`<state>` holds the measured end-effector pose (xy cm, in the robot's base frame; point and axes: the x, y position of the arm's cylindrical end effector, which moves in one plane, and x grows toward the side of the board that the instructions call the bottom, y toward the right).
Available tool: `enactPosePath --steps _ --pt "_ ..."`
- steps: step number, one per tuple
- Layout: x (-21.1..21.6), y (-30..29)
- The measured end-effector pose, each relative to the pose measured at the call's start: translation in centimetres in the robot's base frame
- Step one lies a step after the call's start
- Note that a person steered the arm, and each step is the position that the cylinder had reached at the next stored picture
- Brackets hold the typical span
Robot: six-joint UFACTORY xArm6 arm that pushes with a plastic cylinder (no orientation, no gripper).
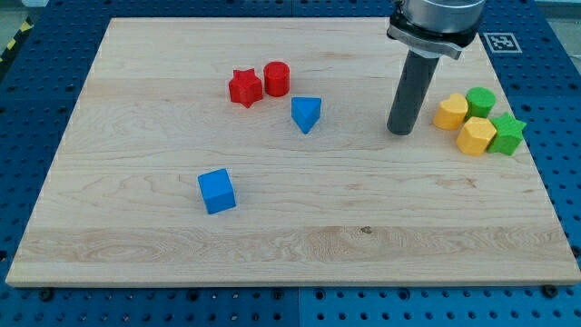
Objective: Push the triangle towards the red star
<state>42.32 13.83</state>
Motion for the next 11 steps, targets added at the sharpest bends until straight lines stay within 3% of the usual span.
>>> enactPosePath --steps 2,6,8,11 --pt "-2.4 -1.7" --pt "0.3 -4.2" --pt "-1.1 -4.9" --pt "-0.8 -12.7"
